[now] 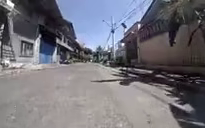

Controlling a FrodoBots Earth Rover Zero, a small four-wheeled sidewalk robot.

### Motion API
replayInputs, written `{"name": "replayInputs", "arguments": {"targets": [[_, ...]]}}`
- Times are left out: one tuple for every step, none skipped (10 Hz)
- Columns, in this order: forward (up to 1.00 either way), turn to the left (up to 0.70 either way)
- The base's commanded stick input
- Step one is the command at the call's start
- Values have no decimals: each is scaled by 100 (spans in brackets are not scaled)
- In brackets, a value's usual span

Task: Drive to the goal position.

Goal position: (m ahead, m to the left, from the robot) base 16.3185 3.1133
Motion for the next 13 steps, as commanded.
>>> {"name": "replayInputs", "arguments": {"targets": [[100,0],[100,0],[100,0],[100,0],[100,0],[100,0],[100,0],[100,0],[100,0],[100,0],[100,0],[100,0],[100,0]]}}
